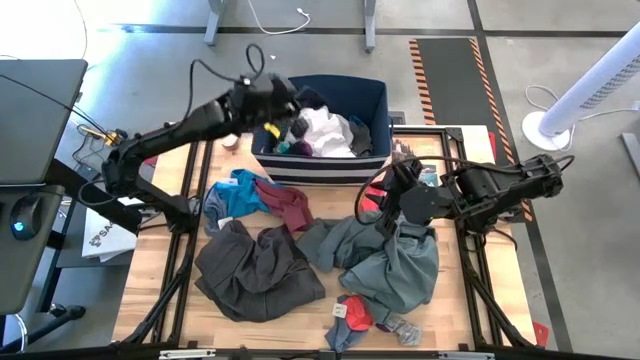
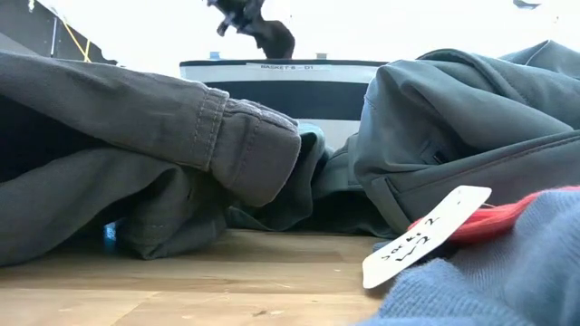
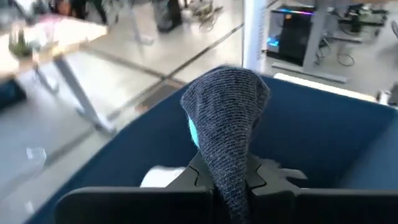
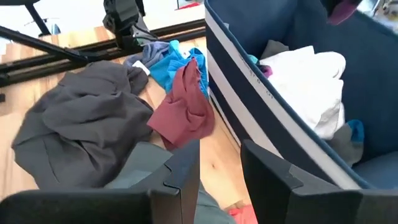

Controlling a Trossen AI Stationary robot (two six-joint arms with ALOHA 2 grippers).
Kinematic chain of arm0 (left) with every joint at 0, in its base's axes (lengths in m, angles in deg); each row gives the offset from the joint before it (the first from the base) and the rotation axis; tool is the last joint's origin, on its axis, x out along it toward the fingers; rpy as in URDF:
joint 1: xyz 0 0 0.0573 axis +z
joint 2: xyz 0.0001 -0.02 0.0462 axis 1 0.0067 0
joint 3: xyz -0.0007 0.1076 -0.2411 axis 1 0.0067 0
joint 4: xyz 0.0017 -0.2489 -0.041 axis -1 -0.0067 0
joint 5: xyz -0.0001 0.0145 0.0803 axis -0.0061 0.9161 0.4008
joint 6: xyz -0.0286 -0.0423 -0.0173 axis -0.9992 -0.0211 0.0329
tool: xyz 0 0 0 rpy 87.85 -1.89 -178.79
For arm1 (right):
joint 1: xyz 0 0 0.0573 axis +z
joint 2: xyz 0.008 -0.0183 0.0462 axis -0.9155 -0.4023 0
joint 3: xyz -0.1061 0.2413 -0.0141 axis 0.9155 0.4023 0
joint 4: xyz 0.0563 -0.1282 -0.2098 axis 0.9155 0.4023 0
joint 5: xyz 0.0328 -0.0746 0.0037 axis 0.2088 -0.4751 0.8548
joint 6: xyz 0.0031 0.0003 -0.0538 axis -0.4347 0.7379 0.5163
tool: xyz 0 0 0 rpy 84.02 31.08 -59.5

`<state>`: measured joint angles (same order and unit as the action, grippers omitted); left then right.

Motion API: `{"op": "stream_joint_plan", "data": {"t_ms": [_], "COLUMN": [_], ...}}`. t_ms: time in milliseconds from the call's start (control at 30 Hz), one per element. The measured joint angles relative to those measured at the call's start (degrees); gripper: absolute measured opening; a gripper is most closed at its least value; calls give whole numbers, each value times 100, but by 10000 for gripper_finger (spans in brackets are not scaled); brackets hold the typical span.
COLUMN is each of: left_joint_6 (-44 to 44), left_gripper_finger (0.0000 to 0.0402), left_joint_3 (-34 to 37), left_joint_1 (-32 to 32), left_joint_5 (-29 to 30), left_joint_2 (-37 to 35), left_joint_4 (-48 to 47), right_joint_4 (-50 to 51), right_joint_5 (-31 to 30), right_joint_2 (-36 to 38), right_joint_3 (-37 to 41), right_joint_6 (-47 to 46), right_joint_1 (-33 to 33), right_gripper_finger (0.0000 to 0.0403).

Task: Sort clothes
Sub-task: Put the black sock into the blue laundry bin

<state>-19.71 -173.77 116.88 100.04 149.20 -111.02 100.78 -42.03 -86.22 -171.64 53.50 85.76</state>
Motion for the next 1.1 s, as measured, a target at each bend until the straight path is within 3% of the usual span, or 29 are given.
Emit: {"op": "stream_joint_plan", "data": {"t_ms": [200,433,800,1100], "left_joint_6": [-771,-1878,-2991,-2666], "left_gripper_finger": [3,4,19,93], "left_joint_3": [2,2,2,2], "left_joint_1": [821,1303,1214,1005], "left_joint_5": [-394,-444,-460,-479], "left_joint_2": [37,50,52,52], "left_joint_4": [-229,-891,-1123,-1121], "right_joint_4": [224,515,824,829], "right_joint_5": [-2,23,-40,-39], "right_joint_2": [0,33,417,420], "right_joint_3": [0,0,0,0], "right_joint_6": [360,1017,1775,1808], "right_joint_1": [-37,-35,-91,-141], "right_gripper_finger": [114,114,114,114]}}
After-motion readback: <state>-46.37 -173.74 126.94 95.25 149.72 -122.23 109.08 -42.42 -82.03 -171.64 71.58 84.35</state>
